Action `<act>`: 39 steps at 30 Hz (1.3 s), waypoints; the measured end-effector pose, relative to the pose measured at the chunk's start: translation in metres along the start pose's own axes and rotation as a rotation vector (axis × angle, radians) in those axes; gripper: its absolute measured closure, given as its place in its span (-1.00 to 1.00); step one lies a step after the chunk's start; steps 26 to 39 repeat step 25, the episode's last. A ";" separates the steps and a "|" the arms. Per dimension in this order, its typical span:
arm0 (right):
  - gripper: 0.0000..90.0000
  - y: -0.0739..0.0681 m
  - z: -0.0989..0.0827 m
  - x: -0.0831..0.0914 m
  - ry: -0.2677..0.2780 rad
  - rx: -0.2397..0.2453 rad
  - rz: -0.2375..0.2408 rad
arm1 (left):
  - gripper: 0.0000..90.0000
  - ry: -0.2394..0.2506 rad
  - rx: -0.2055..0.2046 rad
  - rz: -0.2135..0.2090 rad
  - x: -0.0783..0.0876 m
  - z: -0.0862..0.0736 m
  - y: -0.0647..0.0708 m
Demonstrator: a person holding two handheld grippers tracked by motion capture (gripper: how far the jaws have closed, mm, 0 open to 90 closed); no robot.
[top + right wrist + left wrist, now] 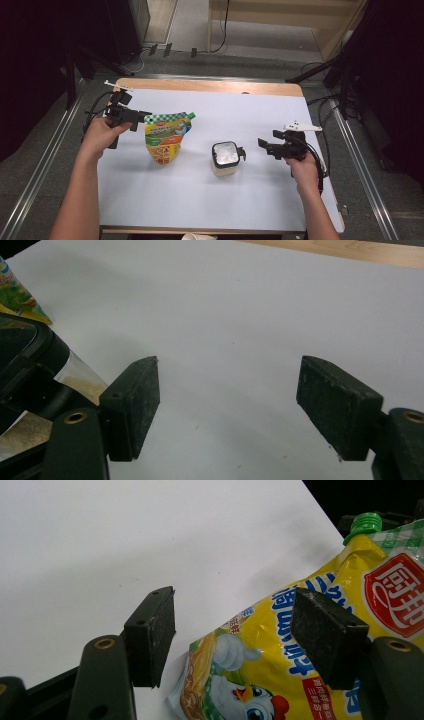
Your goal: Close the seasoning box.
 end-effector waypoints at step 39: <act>-0.41 0.001 -0.002 -0.002 -0.015 -0.002 -0.007 | -0.23 0.015 -0.025 0.016 -0.001 -0.001 -0.007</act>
Point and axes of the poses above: each handheld gripper's, and its own axes: x roughly backward along the jaws, z roughly out of its top, y roughly to its right, the point moved 10 cm from there along -x, roughly forward along the jaws, and after that the axes turned 15 degrees about -y, right-handed, at the moved point
